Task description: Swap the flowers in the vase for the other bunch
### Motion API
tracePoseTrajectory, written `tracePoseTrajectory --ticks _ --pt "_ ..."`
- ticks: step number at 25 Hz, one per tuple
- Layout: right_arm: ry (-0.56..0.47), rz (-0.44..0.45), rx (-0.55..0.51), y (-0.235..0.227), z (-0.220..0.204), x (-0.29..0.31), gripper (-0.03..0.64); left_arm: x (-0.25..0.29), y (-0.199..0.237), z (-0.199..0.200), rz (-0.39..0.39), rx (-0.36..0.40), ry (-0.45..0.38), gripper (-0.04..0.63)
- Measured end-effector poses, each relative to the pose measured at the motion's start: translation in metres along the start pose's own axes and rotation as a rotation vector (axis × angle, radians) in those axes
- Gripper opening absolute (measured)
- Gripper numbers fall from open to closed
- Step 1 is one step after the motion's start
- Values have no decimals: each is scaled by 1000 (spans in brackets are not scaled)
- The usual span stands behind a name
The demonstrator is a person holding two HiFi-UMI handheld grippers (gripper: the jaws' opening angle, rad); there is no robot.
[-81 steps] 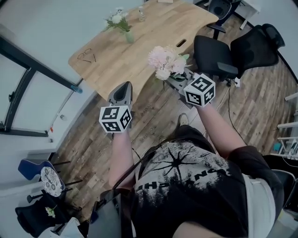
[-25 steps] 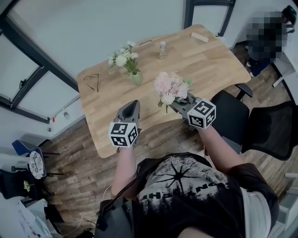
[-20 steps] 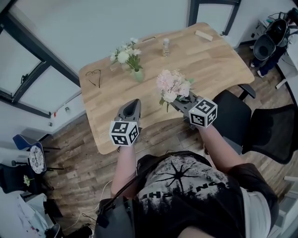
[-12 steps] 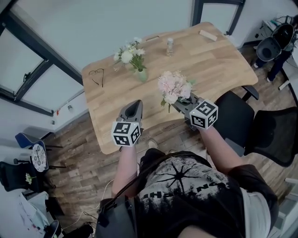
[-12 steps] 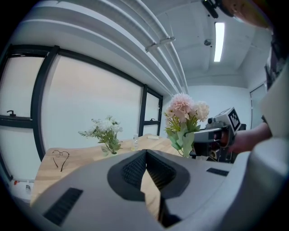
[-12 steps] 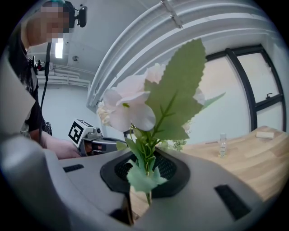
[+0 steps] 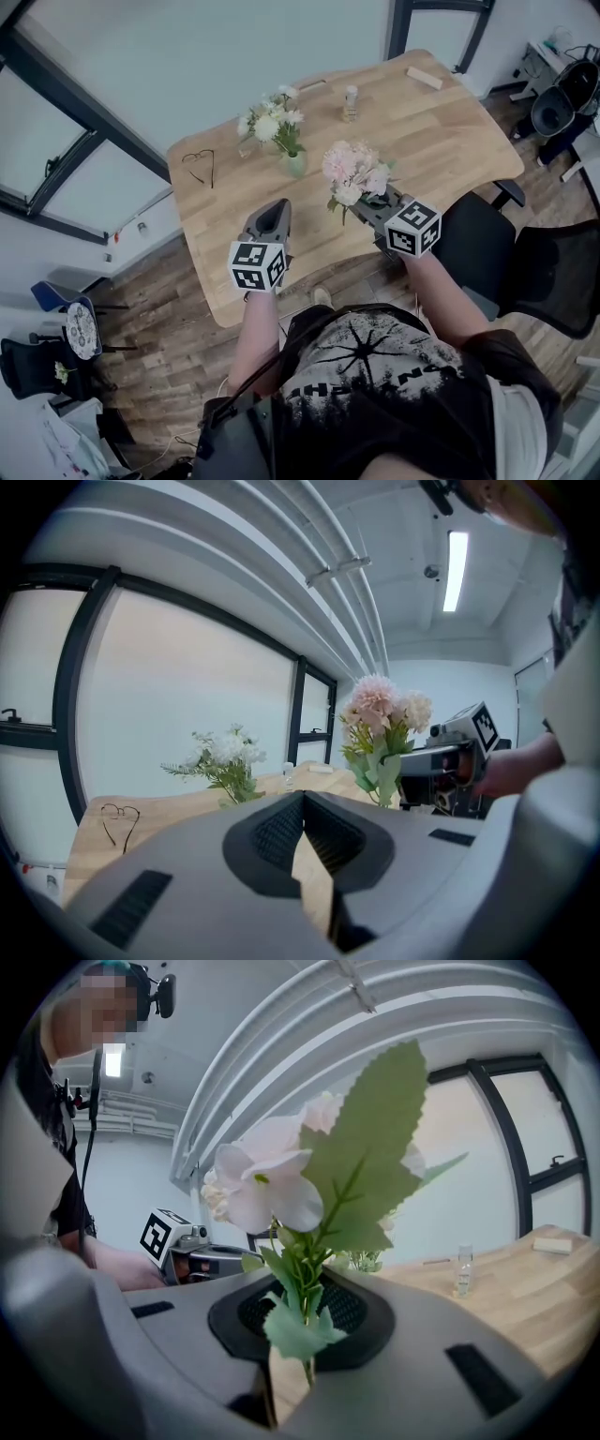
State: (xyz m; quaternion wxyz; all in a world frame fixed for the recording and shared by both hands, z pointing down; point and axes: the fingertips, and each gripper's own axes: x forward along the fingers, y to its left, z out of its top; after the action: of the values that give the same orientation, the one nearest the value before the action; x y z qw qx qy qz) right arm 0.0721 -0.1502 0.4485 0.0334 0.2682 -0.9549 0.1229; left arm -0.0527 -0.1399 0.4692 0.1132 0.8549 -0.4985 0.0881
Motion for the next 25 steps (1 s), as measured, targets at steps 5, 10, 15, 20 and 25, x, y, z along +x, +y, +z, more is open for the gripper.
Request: tracePoseTrajectory --ticks 5,10,15,20,25 --pt "11 -13 -6 -5 9 27 57 10 28 5 -24 -11 4 14" --pt "2 -45 -4 -17 19 51 57 26 53 12 -54 -10 -3 14" --pt "-3 -77 -6 -27 21 67 57 40 72 11 -85 -17 -8 14" --pt "12 -88 -9 -33 20 77 57 47 82 13 -91 -27 -13 14" --pt "8 -63 -9 -45 29 86 57 52 93 16 -55 -39 -6 14"
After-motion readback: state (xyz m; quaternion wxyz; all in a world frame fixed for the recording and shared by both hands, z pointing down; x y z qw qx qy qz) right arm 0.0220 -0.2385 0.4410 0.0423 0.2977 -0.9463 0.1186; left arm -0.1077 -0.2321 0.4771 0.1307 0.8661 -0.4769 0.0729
